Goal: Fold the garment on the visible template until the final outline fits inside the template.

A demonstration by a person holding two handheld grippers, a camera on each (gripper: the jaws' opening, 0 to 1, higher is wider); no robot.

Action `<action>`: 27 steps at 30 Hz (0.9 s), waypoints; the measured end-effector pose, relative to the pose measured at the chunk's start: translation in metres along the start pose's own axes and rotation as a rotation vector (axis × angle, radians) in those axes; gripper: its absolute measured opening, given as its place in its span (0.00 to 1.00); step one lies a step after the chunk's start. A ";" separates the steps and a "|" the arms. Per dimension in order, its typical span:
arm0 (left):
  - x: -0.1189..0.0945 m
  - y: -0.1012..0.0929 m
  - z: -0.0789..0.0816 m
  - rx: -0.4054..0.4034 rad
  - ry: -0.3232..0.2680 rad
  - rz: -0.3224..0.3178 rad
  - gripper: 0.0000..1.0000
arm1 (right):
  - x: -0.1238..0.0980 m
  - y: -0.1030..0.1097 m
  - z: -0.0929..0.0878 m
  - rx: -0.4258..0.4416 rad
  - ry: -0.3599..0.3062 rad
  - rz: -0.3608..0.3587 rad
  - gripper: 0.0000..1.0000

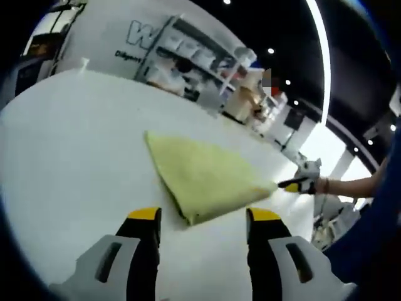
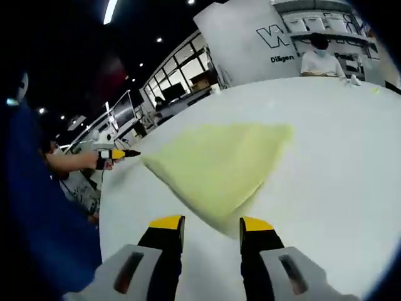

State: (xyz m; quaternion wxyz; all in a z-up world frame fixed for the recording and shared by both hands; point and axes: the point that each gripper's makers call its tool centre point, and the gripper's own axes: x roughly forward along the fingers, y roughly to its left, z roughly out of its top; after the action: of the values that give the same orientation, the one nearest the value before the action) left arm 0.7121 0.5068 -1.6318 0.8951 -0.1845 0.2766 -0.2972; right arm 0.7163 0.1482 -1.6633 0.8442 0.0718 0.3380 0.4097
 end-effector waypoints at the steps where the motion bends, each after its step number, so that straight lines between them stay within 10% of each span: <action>1: -0.001 -0.002 -0.001 -0.002 -0.001 0.002 0.51 | 0.003 0.003 -0.001 -0.003 0.008 0.005 0.33; 27: 0.007 -0.007 -0.024 0.025 0.042 0.062 0.37 | -0.003 0.017 0.015 0.026 -0.068 0.017 0.23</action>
State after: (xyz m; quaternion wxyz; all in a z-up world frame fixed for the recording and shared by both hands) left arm 0.6992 0.4937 -1.6498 0.9002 -0.1585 0.2971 -0.2763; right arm 0.7134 0.1593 -1.6433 0.8507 0.0994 0.3140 0.4097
